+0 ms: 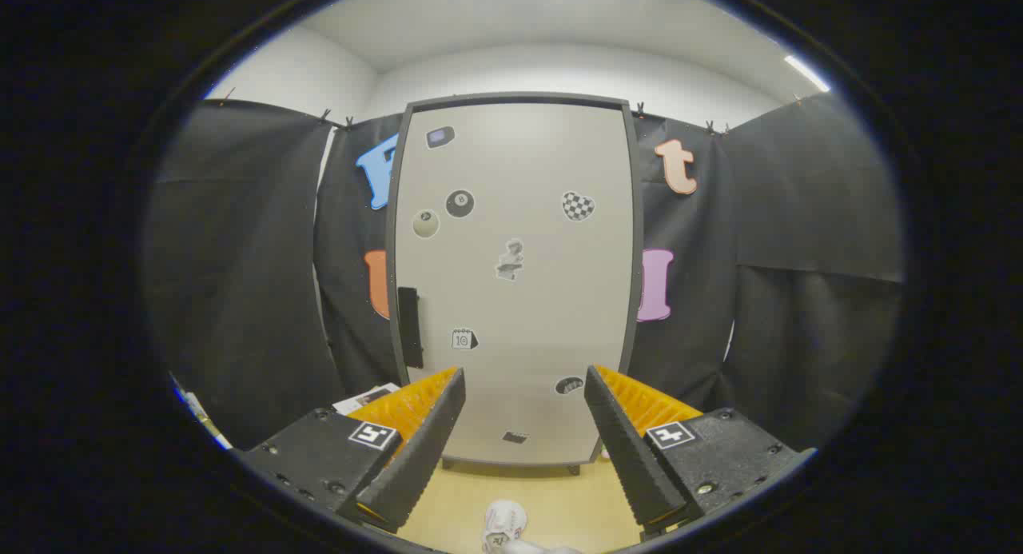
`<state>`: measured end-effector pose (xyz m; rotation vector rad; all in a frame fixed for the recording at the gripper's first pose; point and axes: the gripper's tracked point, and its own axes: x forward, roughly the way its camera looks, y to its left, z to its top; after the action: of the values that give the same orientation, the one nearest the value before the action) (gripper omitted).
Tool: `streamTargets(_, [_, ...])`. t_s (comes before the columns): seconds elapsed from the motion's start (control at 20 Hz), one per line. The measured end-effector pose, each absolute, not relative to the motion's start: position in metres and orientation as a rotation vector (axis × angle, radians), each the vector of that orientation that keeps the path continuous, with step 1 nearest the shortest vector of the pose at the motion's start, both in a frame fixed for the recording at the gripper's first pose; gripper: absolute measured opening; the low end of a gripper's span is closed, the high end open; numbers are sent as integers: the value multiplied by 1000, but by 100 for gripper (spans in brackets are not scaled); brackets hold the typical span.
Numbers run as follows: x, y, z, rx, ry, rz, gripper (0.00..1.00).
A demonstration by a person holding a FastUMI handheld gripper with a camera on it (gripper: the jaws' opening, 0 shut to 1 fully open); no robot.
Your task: Open the shoe cabinet door, grab the shoes and put them into the shoe cabinet, then close the shoe cabinet door.
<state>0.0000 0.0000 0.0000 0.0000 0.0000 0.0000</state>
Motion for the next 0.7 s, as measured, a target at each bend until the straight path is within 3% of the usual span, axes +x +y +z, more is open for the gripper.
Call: streamTargets(0.7, [2, -1, 1, 4, -22, 5, 99])
